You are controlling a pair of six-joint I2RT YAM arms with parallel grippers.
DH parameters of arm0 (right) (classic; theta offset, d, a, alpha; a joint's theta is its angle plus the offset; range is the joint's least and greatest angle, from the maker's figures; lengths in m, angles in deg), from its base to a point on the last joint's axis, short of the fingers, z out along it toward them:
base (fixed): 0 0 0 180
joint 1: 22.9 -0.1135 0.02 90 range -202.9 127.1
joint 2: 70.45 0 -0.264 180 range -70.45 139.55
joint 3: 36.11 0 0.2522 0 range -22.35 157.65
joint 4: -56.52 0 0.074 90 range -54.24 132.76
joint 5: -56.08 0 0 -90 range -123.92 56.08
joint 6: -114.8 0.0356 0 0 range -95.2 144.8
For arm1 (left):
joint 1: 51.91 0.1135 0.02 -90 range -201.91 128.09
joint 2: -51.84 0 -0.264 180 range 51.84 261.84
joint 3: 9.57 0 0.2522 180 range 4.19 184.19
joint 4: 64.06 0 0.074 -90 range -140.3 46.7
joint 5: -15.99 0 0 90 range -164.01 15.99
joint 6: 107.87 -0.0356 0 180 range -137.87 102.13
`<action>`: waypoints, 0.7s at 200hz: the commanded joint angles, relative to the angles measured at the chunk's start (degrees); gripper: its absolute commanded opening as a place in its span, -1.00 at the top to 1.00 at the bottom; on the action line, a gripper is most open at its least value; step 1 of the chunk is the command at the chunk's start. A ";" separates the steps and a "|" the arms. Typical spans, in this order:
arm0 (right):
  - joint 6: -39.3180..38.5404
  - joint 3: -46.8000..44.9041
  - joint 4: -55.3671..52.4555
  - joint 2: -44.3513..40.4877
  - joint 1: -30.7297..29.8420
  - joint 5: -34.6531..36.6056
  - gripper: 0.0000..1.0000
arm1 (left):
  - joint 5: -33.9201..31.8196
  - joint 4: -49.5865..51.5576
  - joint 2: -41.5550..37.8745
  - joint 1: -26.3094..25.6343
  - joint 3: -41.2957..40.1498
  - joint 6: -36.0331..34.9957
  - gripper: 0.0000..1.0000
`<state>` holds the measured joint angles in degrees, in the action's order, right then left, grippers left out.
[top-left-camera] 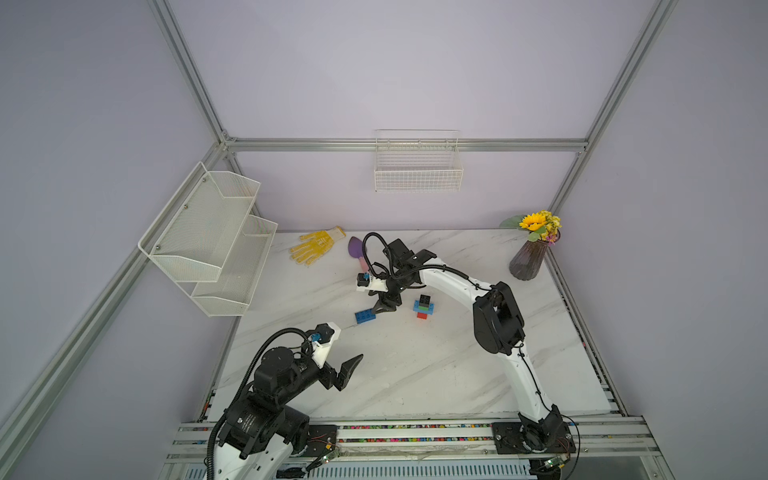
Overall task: Assemble the letter f with lego
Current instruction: Pick up the lego brick from the center of the board.
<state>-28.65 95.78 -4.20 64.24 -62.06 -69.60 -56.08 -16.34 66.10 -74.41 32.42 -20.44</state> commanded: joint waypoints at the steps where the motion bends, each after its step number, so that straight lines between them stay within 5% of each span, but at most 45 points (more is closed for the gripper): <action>1: -1.34 1.80 0.45 2.18 -1.55 -1.31 -0.42 | -0.06 -1.96 0.33 0.35 0.42 -0.16 -1.00; 140: 0.21 8.67 0.25 10.77 -4.88 4.81 -0.44 | 0.00 -1.61 -0.77 1.47 0.48 -0.60 -1.00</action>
<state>-28.15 102.70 -3.92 73.73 -66.63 -64.68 -56.47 -16.34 65.80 -73.62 32.40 -20.46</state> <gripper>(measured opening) 0.725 0.997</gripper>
